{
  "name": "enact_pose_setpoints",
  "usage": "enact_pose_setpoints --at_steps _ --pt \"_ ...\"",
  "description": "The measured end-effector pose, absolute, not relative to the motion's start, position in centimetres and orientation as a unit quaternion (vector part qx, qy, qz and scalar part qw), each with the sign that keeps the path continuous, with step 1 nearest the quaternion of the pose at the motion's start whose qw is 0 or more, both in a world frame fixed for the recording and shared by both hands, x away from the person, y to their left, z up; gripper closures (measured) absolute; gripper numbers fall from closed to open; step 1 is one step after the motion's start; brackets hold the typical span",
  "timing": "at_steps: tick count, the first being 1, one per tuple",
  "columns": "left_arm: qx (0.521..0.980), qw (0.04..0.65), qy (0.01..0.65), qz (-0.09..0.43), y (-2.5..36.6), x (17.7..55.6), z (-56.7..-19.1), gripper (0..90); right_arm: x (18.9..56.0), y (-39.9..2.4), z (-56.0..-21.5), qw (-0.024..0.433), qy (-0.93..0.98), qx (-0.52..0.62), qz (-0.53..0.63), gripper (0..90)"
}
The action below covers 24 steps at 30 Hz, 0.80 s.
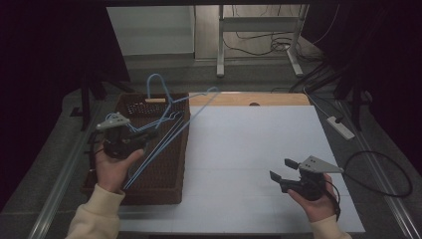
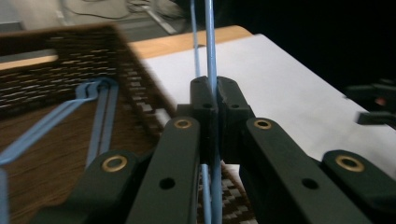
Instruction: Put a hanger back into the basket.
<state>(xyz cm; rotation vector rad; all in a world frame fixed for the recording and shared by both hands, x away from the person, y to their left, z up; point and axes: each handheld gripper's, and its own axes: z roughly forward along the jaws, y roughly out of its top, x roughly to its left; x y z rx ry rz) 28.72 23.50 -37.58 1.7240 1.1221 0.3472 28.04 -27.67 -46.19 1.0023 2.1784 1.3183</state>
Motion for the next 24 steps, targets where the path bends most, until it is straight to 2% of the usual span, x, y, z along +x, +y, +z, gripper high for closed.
enact_pose_setpoints --at_steps 6,12,24 --pt "0.698 0.485 0.498 0.169 27.6 28.6 -38.3 87.0 28.2 -27.3 -46.7 0.202 0.793 0.356 0.451 28.5" --pt "0.699 0.469 0.51 0.179 29.5 27.9 -39.0 87.0 28.2 -27.3 -46.8 0.202 0.795 0.358 0.447 28.5" --pt "0.72 0.444 0.507 0.165 29.5 28.5 -40.8 87.0 28.4 -27.3 -47.0 0.202 0.798 0.358 0.441 28.5"
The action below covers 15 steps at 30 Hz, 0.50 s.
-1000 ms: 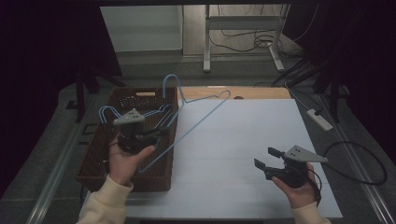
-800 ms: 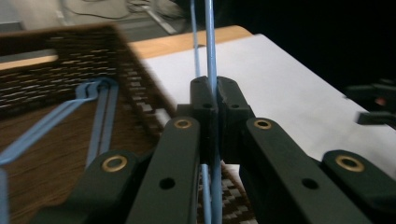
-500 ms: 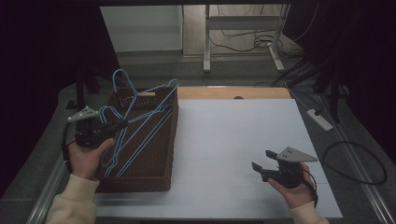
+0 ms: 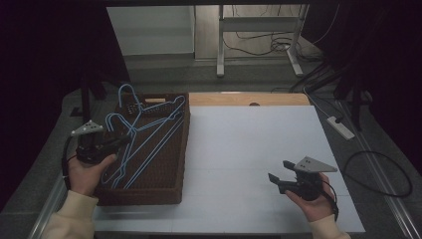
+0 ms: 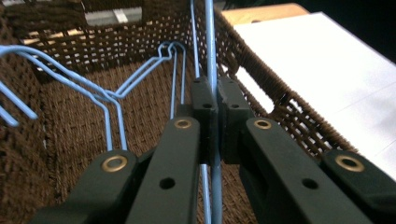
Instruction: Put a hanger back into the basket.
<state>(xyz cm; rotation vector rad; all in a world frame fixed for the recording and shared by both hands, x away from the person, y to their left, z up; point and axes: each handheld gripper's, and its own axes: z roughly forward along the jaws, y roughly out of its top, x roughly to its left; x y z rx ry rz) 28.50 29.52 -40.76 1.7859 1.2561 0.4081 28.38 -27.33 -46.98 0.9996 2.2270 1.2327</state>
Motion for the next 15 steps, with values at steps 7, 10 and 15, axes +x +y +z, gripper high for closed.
enact_pose_setpoints --at_steps 7,10,15 --pt "0.732 0.422 0.515 0.146 28.9 29.9 -42.0 87.0 28.4 -27.3 -47.0 0.202 0.798 0.356 0.443 28.6" --pt "0.737 0.411 0.518 0.138 28.6 30.5 -42.7 87.0 28.4 -27.3 -47.0 0.202 0.798 0.355 0.442 28.6" --pt "0.744 0.387 0.528 0.132 28.4 31.3 -43.7 86.9 28.3 -27.3 -47.0 0.201 0.8 0.355 0.441 28.6"
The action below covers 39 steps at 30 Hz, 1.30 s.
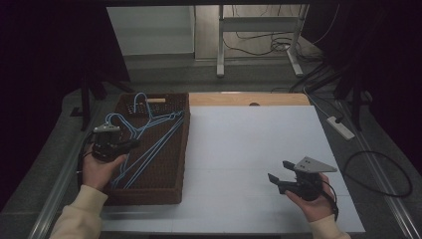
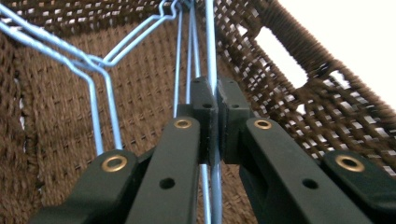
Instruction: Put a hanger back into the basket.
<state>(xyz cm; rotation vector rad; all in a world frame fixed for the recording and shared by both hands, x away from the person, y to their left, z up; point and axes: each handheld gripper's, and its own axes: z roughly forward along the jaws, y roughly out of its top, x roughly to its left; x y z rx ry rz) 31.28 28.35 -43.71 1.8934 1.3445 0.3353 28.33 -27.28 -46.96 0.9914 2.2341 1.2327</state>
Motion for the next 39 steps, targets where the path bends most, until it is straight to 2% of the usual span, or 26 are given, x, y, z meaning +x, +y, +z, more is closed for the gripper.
enact_pose_setpoints --at_steps 13,18,20,21,22,25,26,29,35,39 --pt "0.763 0.266 0.576 0.126 28.8 32.3 -45.8 86.3 28.4 -27.0 -47.1 0.199 0.803 0.351 0.438 28.6" --pt "0.768 0.248 0.578 0.122 28.8 32.6 -46.2 85.0 28.4 -26.9 -47.1 0.199 0.804 0.351 0.437 28.5" --pt "0.767 0.247 0.576 0.138 28.7 32.5 -46.1 74.1 28.4 -26.9 -47.2 0.199 0.805 0.351 0.436 28.6" --pt "0.763 0.249 0.577 0.149 28.7 32.4 -45.9 74.1 28.4 -26.9 -47.2 0.2 0.805 0.35 0.435 28.5" --pt "0.761 0.256 0.575 0.158 28.6 32.3 -45.7 65.5 28.4 -26.8 -47.2 0.202 0.805 0.35 0.434 28.3" --pt "0.757 0.283 0.563 0.175 28.7 31.7 -45.0 51.1 28.3 -26.9 -47.1 0.203 0.804 0.352 0.435 28.3" --pt "0.754 0.296 0.558 0.182 28.6 31.4 -44.7 51.1 28.3 -26.9 -47.1 0.203 0.804 0.352 0.435 28.3" --pt "0.748 0.342 0.536 0.188 28.3 30.3 -43.6 41.9 28.4 -27.0 -47.2 0.202 0.804 0.352 0.434 28.3" --pt "0.749 0.406 0.483 0.203 26.5 27.7 -42.2 33.8 28.7 -27.4 -47.3 0.195 0.803 0.361 0.433 28.1" --pt "0.747 0.433 0.462 0.201 25.3 26.2 -42.1 32.5 28.8 -27.7 -47.3 0.19 0.8 0.364 0.437 28.1"
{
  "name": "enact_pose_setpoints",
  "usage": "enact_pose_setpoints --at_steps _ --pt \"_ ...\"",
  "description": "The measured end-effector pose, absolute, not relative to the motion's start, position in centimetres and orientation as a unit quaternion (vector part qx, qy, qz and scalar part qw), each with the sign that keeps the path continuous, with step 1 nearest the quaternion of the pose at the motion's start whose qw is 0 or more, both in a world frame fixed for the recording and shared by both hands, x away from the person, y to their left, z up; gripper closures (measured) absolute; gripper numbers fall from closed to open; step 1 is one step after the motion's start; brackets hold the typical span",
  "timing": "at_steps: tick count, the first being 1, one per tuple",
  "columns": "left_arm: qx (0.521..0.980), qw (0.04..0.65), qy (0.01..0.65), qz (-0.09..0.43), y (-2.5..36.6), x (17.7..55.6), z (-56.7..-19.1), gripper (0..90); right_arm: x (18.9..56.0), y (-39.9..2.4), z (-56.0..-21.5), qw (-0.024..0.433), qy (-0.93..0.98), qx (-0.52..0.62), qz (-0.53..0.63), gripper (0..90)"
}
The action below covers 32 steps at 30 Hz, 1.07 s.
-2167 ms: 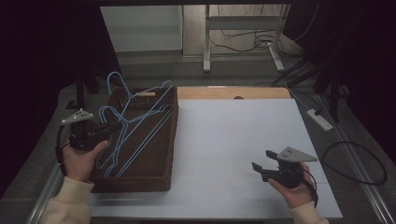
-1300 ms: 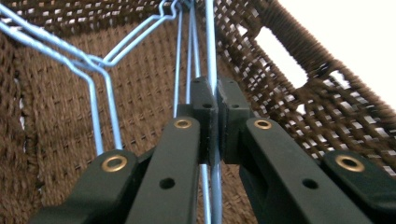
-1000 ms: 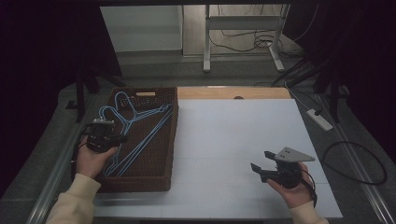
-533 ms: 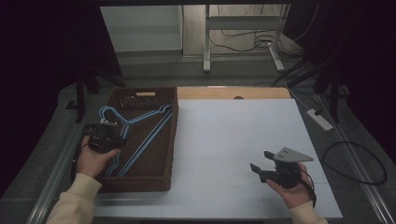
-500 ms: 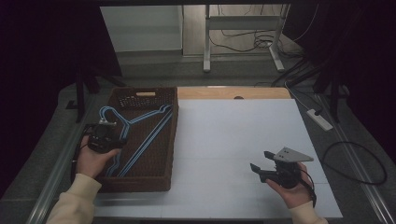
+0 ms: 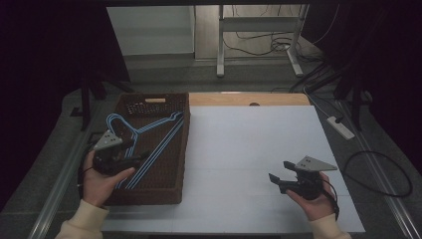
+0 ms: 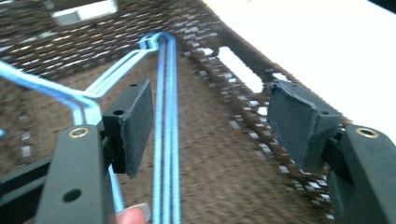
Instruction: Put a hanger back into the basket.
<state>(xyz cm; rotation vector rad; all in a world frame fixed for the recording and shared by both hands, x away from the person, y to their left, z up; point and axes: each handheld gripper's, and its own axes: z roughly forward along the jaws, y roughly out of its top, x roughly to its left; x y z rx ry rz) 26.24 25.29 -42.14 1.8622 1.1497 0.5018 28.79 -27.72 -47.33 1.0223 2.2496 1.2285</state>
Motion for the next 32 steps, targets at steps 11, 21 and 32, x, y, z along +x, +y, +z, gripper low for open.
enact_pose_setpoints --at_steps 11,21,32 --pt "0.75 0.478 0.42 0.182 22.8 23.0 -43.5 32.1 29.5 -29.1 -47.7 0.173 0.797 0.376 0.44 27.8" --pt "0.763 0.477 0.402 0.171 21.7 21.9 -45.2 31.0 29.6 -29.7 -47.6 0.163 0.798 0.371 0.446 27.9" --pt "0.757 0.479 0.407 0.179 21.8 22.0 -45.5 31.5 29.4 -29.9 -47.6 0.156 0.8 0.364 0.451 28.5"
